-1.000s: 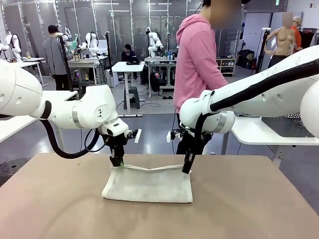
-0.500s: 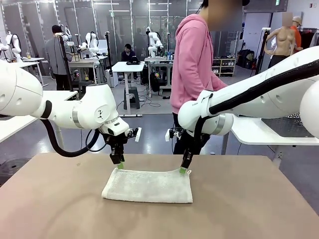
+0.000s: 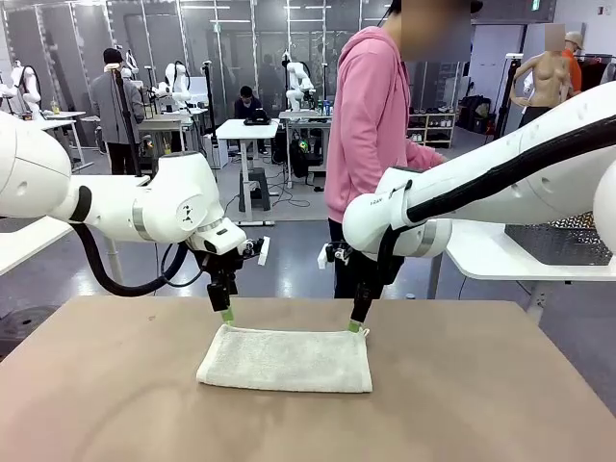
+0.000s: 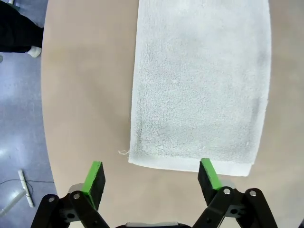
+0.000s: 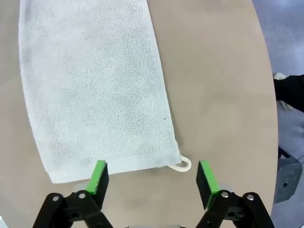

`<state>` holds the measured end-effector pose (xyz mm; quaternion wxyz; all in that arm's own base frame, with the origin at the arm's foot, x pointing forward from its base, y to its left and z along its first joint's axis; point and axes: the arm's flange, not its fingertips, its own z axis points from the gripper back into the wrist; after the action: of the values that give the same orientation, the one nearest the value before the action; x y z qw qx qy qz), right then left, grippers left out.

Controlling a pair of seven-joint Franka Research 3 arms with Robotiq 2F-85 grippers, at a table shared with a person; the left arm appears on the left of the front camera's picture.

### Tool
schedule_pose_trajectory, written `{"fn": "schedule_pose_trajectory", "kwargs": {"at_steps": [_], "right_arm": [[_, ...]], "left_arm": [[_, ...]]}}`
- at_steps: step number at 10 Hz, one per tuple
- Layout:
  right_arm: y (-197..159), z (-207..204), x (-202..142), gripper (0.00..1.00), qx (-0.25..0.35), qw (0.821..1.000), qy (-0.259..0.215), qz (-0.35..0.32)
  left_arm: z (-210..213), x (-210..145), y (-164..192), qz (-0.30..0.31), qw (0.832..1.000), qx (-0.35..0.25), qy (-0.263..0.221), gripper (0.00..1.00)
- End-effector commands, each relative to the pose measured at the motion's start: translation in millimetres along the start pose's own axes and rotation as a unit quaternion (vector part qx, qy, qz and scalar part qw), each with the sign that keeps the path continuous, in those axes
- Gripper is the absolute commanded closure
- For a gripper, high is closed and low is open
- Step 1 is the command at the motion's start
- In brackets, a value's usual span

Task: Fold the towels and place them in the basket.
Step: When a person lays out a Towel with hook on the table, fold it in half twice.

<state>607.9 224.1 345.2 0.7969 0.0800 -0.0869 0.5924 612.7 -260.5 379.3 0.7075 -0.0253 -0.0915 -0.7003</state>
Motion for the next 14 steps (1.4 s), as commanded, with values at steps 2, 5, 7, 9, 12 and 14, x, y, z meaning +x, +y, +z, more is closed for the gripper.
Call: {"fn": "schedule_pose_trajectory", "kwargs": {"at_steps": [2, 5, 7, 9, 12, 14], "right_arm": [[0, 0, 0, 0.0, 0.0, 1.0, 0.0, 0.0], [0, 0, 0, 0.0, 0.0, 1.0, 0.0, 0.0], [0, 0, 0, 0.0, 0.0, 1.0, 0.0, 0.0], [0, 0, 0, 0.0, 0.0, 1.0, 0.0, 0.0], [13, 6, -5, 0.0, -0.017, 0.995, 0.02, -0.096], [48, 14, -13, 0.0, -0.057, 0.984, 0.056, -0.162]], "left_arm": [[0, 0, 0, 0.0, 1.0, 0.0, 0.0, 0.0], [0, 0, 0, 0.0, 1.0, 0.0, 0.0, 0.0], [0, 0, 0, 0.0, 1.0, 0.0, 0.0, 0.0], [0, 0, -3, -0.001, 1.0, -0.002, 0.001, 0.0], [32, 7, -18, 0.051, 0.998, 0.001, 0.025, 0.0], [76, 4, -52, 0.117, 0.992, -0.054, 0.003, 0.0]]}}
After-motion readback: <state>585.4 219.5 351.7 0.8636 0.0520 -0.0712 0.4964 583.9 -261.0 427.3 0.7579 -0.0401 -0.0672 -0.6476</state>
